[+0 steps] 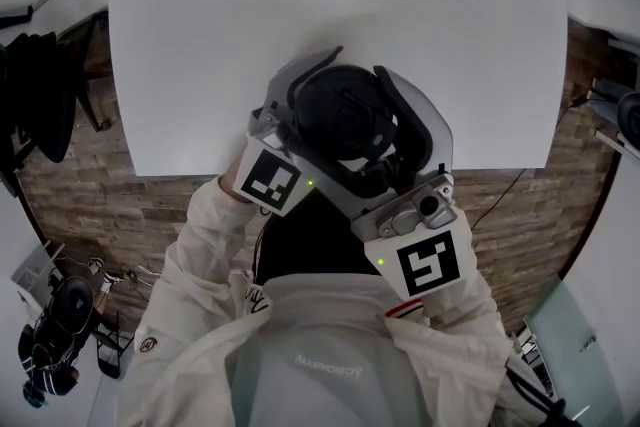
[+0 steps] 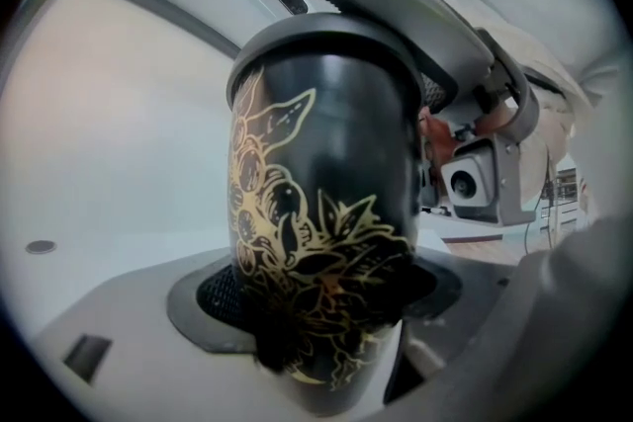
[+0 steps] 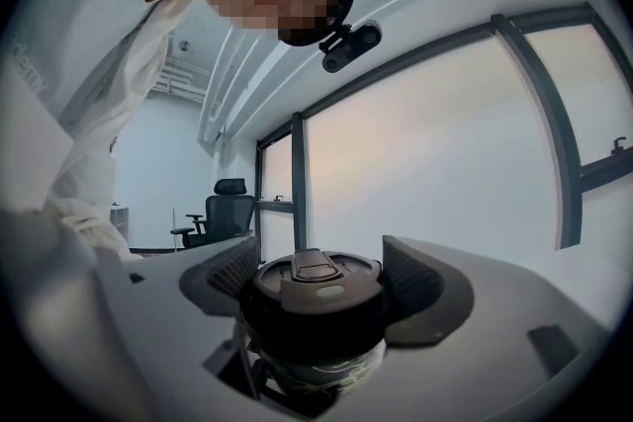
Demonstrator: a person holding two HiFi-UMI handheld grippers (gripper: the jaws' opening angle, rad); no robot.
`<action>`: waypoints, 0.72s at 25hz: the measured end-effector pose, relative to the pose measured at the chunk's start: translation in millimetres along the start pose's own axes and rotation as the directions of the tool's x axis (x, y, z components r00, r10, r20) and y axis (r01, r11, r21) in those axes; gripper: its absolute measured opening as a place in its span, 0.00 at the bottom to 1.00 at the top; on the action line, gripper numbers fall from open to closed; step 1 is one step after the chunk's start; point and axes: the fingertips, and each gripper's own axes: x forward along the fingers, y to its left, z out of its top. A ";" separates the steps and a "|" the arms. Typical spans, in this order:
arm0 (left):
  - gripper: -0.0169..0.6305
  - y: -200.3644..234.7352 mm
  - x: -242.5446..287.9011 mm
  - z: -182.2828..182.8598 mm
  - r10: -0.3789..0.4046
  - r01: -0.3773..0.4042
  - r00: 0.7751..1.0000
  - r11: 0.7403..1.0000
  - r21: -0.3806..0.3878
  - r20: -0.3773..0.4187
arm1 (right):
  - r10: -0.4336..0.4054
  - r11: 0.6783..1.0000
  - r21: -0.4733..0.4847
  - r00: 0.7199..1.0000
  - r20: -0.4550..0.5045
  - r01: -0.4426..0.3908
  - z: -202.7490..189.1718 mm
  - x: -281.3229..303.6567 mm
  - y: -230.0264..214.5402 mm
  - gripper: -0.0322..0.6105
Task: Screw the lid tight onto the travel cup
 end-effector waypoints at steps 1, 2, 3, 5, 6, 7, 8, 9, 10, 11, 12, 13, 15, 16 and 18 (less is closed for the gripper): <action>0.64 -0.6 0.2 -1.7 0.006 -0.006 1.000 1.000 -0.002 -0.010 | -0.006 1.000 0.000 1.000 0.000 0.006 -0.4 -0.6 -0.2 0.68; 0.64 -0.4 0.2 -2.6 0.010 -0.010 1.000 1.000 -0.002 -0.013 | -0.009 1.000 0.000 1.000 0.000 0.009 -0.9 -0.3 -0.1 0.68; 0.64 0.0 0.1 -2.3 0.012 -0.012 1.000 1.000 -0.002 -0.010 | -0.009 1.000 0.000 1.000 0.000 0.009 -1.1 0.0 0.0 0.68; 0.64 -0.4 0.4 0.6 0.014 -0.014 1.000 1.000 0.002 0.005 | -0.002 1.000 -0.004 1.000 0.004 0.003 -0.1 -1.2 0.2 0.68; 0.64 -1.0 0.6 2.1 0.013 -0.013 1.000 1.000 0.004 0.013 | 0.002 1.000 -0.006 1.000 0.006 -0.002 0.5 -2.1 0.4 0.68; 0.65 -0.8 0.2 3.2 0.011 -0.011 1.000 1.000 0.006 0.021 | 0.007 1.000 -0.008 1.000 0.006 -0.007 0.6 -2.0 0.9 0.68; 0.65 1.0 -1.0 3.7 0.009 -0.009 1.000 1.000 0.006 0.028 | 0.012 1.000 -0.009 1.000 0.002 -0.012 0.2 0.2 1.9 0.68; 0.65 4.1 -3.1 3.5 0.005 -0.005 0.999 1.000 0.006 0.033 | 0.017 1.000 -0.010 1.000 -0.002 -0.017 -0.3 4.3 3.4 0.68; 0.65 7.8 -5.8 2.8 0.000 0.000 0.999 1.000 0.005 0.035 | 0.022 1.000 -0.010 1.000 -0.006 -0.022 -0.8 9.2 5.3 0.68; 0.65 10.9 -8.3 2.2 -0.005 0.005 0.999 1.000 0.004 0.033 | 0.027 1.000 -0.010 1.000 -0.008 -0.027 -1.3 13.3 7.1 0.68; 0.65 12.7 -10.1 1.8 -0.010 0.010 1.000 1.000 0.003 0.027 | 0.032 0.999 -0.010 0.999 -0.009 -0.032 -1.7 15.9 8.5 0.69; 0.65 13.2 -11.0 1.6 -0.018 0.018 1.000 1.000 0.004 0.021 | 0.036 0.999 -0.011 0.999 -0.009 -0.036 -2.0 17.1 9.4 0.69; 0.65 12.3 -12.5 0.3 -0.042 0.042 0.999 0.999 0.009 -0.002 | 0.044 0.999 -0.011 0.999 -0.009 -0.044 -2.8 17.4 9.7 0.69; 0.65 11.9 -14.0 -1.2 -0.054 0.054 0.998 0.998 0.014 -0.019 | 0.048 0.999 -0.011 0.999 -0.009 -0.049 -3.3 17.3 9.6 0.69; 0.65 12.2 -19.8 -5.0 -0.064 0.066 0.996 0.997 0.028 -0.054 | 0.057 0.998 -0.008 0.998 -0.012 -0.057 -3.9 16.8 8.9 0.69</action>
